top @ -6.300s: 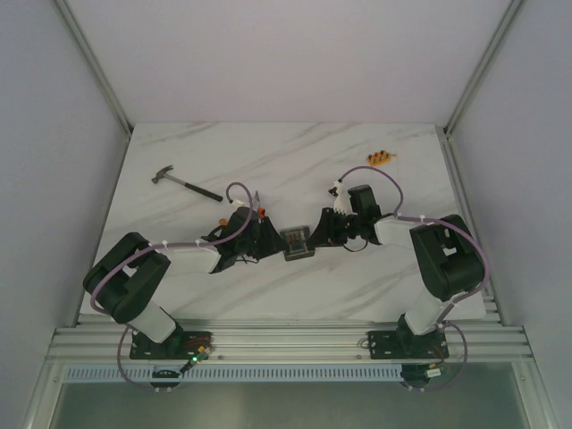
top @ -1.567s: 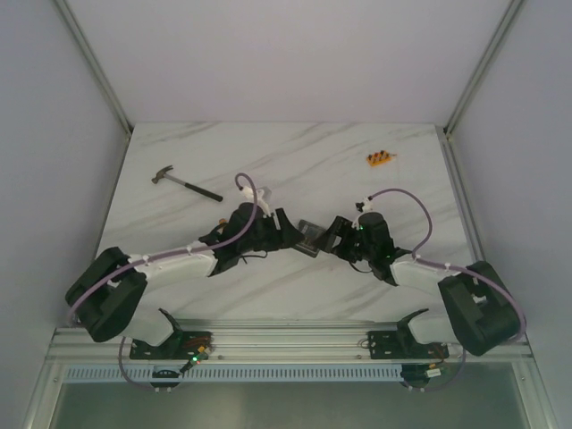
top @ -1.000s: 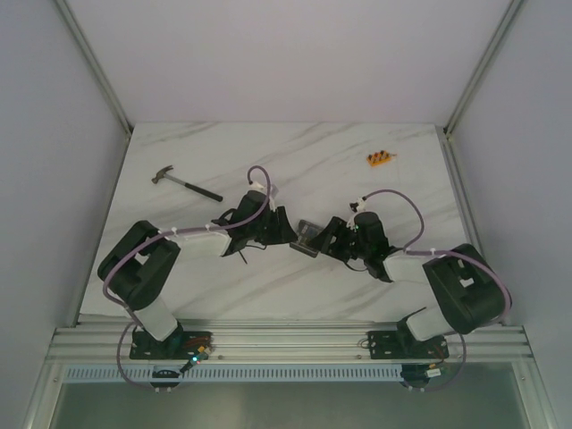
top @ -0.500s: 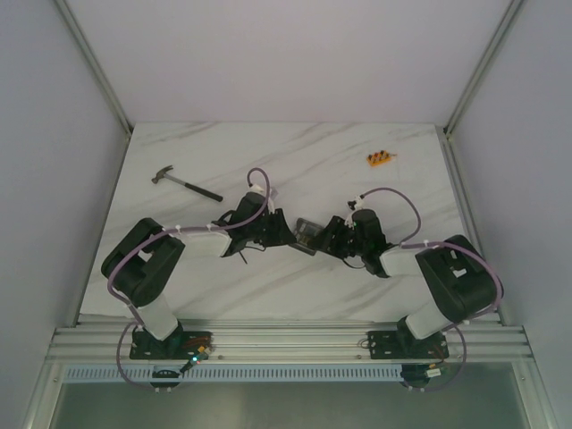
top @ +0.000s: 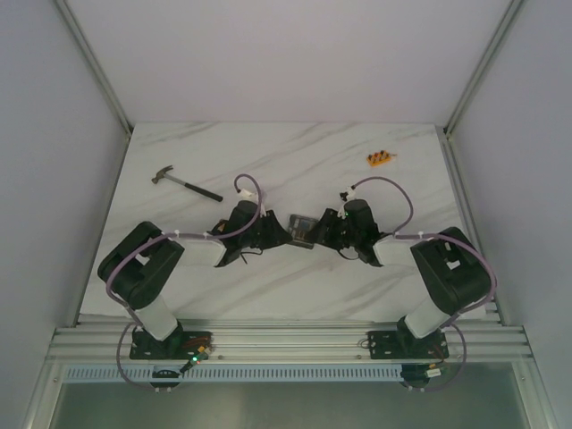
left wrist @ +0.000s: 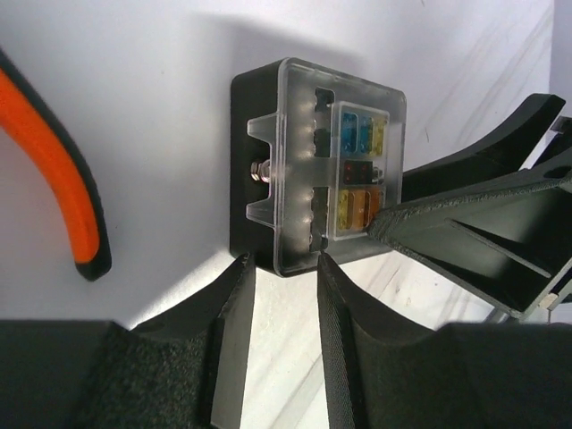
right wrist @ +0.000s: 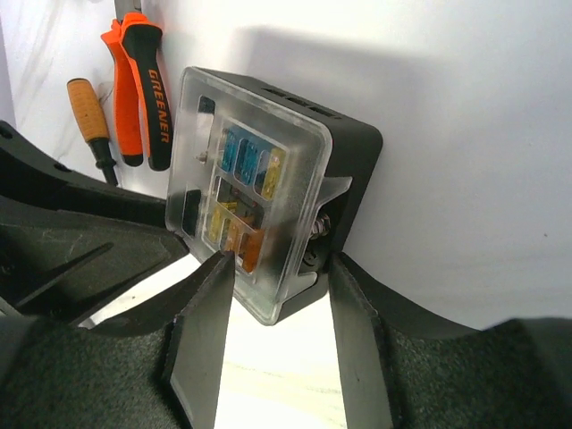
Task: Snap on the fuse box
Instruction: Close the fuse box cover on the fuse box base, then reset both arms
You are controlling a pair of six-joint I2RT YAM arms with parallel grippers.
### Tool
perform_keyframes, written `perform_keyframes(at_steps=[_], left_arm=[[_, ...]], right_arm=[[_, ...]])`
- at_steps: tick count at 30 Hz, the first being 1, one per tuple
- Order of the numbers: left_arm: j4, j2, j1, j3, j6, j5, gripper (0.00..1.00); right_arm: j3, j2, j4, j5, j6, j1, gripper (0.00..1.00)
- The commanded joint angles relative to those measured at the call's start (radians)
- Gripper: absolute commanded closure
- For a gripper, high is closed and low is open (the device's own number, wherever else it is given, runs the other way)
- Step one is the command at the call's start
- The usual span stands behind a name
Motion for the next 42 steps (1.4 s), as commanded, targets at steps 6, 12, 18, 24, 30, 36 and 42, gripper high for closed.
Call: perform_keyframes(at_steps=[6, 12, 18, 24, 30, 36, 42], left_arm=[[-0.133, -0.183, -0.073, -0.116, -0.040, 0.001, 0.56], [-0.291, -0.441, -0.039, -0.115, 0.026, -0.222, 0.28], [-0.434, -0.620, 0.096, -0.122, 0.112, -0.499, 0.01], [-0.447, -0.681, 0.260, -0.157, 0.154, -0.822, 0.00], [-0.335, -0.584, 0.431, -0.203, 0.212, -0.991, 0.00], [-0.074, -0.521, 0.533, -0.269, 0.370, -1.029, 0.00], [0.277, -0.405, 0.594, -0.383, 0.502, -0.945, 0.00]], right_arm=[[0.034, -0.082, -0.336, 0.164, -0.164, 0.083, 0.41], [0.072, -0.277, -0.488, 0.372, -0.256, 0.059, 0.22], [0.058, -0.428, -0.468, 0.596, -0.341, -0.115, 0.06], [-0.061, -0.470, -0.138, 0.777, -0.476, -0.268, 0.00], [-0.135, -0.344, 0.213, 0.822, -0.577, -0.360, 0.00], [-0.178, -0.176, 0.421, 0.817, -0.656, -0.399, 0.00], [-0.361, -0.135, 0.805, 0.718, -0.706, -0.437, 0.00]])
